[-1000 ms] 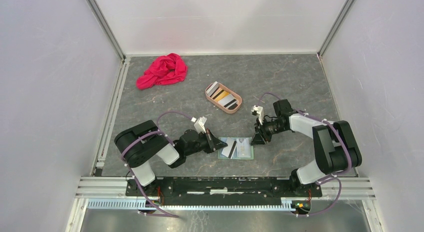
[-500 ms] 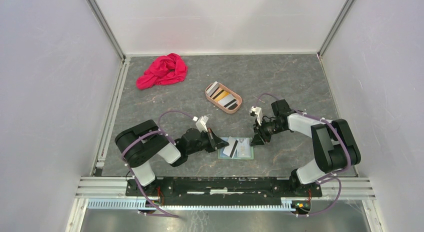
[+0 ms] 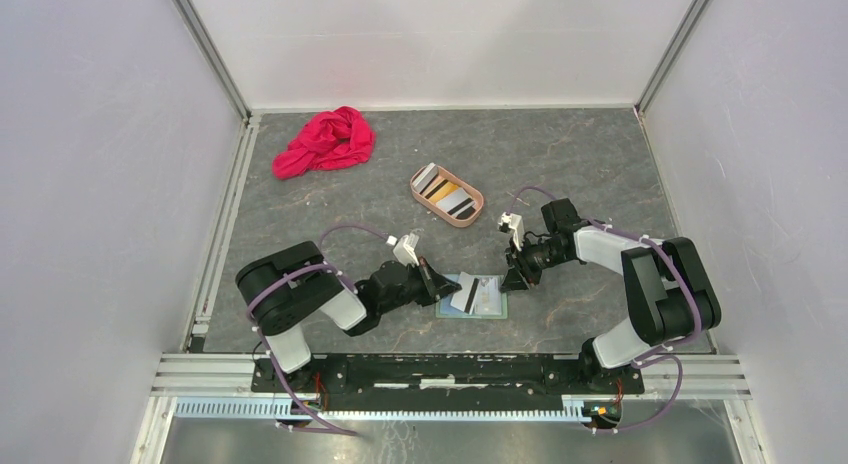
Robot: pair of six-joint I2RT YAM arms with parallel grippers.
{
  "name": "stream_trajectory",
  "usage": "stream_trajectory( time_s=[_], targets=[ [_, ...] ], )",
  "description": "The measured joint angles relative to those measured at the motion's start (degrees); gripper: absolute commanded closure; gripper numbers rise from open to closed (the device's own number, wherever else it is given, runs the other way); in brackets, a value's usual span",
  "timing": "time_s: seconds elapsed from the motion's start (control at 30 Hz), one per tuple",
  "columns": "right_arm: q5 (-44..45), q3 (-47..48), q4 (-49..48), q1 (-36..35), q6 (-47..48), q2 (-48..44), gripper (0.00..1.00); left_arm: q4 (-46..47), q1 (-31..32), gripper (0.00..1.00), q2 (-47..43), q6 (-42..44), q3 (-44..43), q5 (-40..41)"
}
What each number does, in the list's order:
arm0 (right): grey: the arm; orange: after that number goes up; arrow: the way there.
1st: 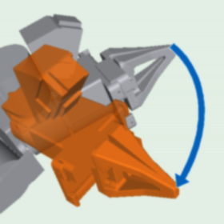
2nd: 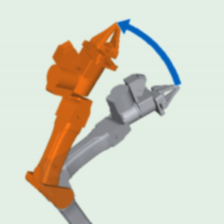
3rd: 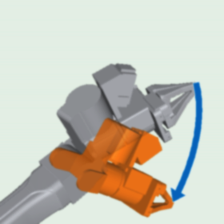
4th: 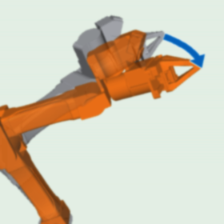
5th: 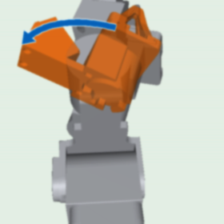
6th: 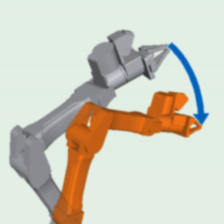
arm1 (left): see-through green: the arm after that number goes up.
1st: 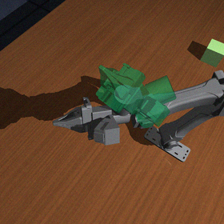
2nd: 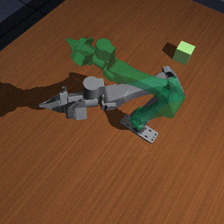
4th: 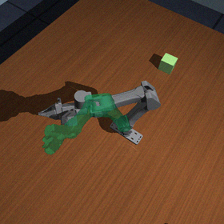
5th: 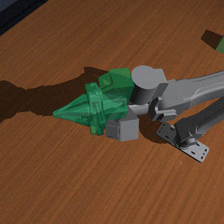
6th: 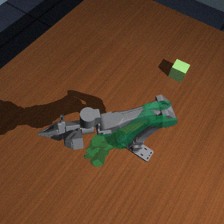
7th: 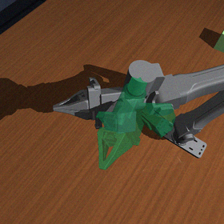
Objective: Put the credit cards into the card holder
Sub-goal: Insert the credit card into the card holder.
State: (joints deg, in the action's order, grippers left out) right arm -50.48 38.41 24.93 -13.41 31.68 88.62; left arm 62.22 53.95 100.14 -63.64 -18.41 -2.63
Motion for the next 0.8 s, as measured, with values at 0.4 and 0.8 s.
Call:
stream_trajectory(
  time_s=[0.4,0.8],
  targets=[
    [0.2,0.0,-0.1,-0.2,-0.4,0.0,0.68,0.5,4.1,0.98,0.4,-2.6,0.0,7.7],
    [0.2,0.0,-0.2,-0.3,-0.4,0.0,0.68,5.7,7.3,0.98,4.1,-2.9,0.6,13.1]
  ],
)
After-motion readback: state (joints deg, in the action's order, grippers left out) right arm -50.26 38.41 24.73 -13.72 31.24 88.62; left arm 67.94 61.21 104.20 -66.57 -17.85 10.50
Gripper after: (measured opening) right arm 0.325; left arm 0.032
